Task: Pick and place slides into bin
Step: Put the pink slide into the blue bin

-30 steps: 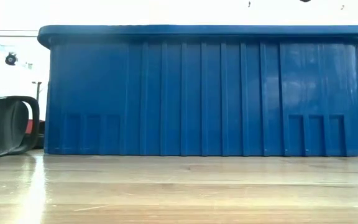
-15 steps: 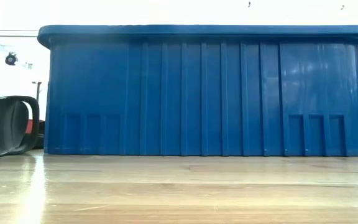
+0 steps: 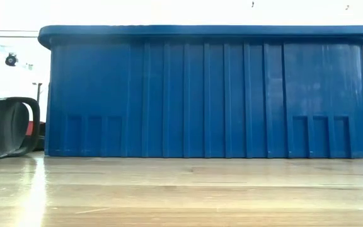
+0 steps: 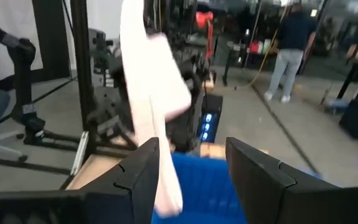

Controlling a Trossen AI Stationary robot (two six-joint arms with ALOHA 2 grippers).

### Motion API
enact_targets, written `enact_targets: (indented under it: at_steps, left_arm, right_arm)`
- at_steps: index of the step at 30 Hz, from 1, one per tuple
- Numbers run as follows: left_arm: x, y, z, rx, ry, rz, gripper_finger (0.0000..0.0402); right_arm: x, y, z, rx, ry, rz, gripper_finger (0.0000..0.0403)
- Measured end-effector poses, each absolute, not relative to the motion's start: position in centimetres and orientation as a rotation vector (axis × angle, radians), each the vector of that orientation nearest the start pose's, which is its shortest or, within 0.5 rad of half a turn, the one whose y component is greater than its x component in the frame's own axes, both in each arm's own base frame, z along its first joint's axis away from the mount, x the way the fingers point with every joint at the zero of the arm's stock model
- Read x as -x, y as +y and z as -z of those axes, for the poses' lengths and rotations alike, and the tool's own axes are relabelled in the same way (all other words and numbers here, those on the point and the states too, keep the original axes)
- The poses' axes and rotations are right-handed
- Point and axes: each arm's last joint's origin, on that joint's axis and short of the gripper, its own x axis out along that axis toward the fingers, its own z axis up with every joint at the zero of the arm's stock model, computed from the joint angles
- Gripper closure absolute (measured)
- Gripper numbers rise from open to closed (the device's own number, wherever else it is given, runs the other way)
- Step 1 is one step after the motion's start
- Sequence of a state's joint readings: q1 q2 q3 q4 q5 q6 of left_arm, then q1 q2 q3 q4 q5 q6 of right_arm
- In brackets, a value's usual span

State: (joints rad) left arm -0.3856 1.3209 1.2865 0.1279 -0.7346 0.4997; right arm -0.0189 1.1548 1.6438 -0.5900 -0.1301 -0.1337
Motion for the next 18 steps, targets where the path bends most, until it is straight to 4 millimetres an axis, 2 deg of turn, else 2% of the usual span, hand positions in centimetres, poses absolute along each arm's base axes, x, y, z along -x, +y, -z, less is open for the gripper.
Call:
enact_targets:
  at_steps: [3,8,18]
  left_arm:
    - [-27.7,-9.0,-41.8,-0.467,0.021,-0.361,0.0357]
    - [-27.8,-8.7,-41.7,-0.496,0.035,-0.366,0.0357]
    - [-28.2,-7.8,-41.1,-0.503,0.062,-0.402,0.0357]
  right_arm:
    - [-20.4,0.1,-51.8,0.177,0.057,-0.14,0.0227]
    - [-22.4,0.3,-52.8,0.224,0.103,-0.234,0.022]
    - [-26.7,0.3,-54.1,0.223,0.157,-0.244,0.0137]
